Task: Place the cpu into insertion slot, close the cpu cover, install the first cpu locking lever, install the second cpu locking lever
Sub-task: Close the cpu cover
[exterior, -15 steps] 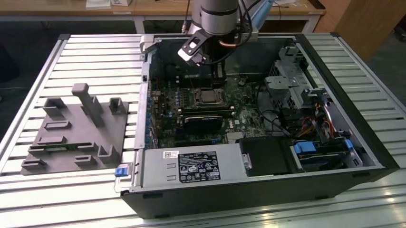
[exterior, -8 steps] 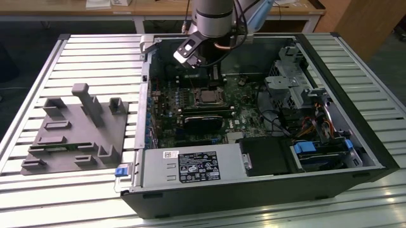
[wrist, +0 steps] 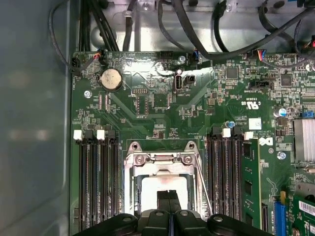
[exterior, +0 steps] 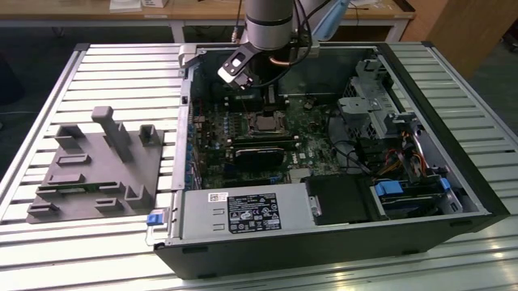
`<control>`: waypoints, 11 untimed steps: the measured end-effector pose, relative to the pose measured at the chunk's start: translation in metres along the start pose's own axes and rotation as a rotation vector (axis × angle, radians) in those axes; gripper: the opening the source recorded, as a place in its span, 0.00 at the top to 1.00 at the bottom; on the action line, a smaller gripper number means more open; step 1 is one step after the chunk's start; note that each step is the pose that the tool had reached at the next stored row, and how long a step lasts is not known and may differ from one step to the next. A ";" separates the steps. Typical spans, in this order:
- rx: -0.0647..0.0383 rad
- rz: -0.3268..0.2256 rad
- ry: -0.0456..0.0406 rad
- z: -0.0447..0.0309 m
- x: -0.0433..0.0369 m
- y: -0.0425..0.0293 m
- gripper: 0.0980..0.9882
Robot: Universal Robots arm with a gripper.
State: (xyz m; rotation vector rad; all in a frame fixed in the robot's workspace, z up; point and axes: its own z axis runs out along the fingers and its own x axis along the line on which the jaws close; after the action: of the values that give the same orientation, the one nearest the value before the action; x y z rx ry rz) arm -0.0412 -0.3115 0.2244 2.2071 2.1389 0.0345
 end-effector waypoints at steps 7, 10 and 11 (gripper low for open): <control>0.000 -0.010 0.0010 0.0002 0.0001 -0.0001 0.99; -0.001 -0.036 0.0025 0.0003 0.0000 -0.0001 0.99; -0.002 -0.048 0.0030 0.0004 0.0001 -0.0001 0.99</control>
State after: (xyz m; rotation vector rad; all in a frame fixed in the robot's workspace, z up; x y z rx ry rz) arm -0.0413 -0.3114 0.2241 2.1555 2.1914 0.0371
